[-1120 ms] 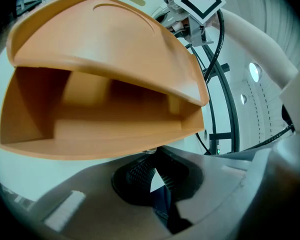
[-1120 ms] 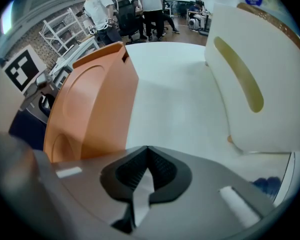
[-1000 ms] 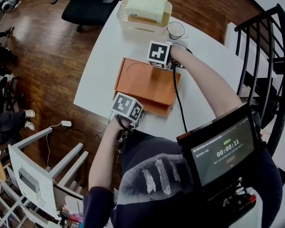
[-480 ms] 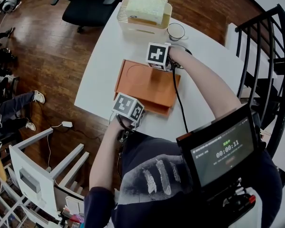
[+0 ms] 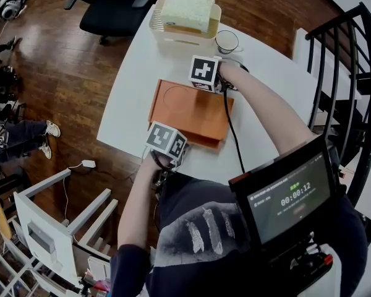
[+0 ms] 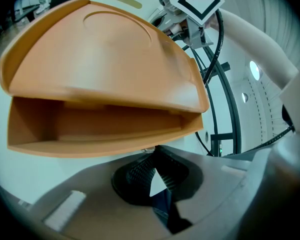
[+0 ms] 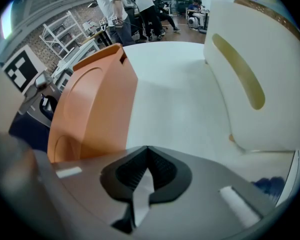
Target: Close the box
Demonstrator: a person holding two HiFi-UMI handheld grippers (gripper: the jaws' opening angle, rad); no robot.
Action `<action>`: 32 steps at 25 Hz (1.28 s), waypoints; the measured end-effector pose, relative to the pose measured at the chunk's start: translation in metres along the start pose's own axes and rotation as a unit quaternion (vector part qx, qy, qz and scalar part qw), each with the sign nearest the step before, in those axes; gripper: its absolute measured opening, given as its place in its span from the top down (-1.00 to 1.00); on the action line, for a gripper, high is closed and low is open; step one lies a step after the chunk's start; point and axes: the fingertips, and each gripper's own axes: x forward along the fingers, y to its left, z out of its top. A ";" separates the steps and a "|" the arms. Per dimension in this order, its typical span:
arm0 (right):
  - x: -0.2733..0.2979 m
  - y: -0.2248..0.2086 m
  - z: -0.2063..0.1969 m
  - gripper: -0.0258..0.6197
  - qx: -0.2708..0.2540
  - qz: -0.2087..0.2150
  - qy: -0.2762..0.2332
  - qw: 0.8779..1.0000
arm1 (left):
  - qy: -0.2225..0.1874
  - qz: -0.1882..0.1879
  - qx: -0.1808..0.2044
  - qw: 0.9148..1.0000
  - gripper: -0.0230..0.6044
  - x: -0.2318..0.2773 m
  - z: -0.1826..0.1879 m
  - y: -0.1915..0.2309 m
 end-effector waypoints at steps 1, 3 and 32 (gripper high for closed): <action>0.000 0.000 0.000 0.91 0.003 0.002 -0.003 1.000 | 0.000 0.000 0.000 1.000 0.89 0.000 0.000 0.000; -0.001 0.000 -0.001 0.91 0.005 0.003 -0.004 1.000 | 0.000 0.000 0.000 1.000 0.88 0.000 0.001 -0.001; -0.001 0.002 0.000 0.91 -0.005 -0.002 0.013 1.000 | -0.010 0.000 0.012 1.000 0.88 -0.005 0.018 -0.002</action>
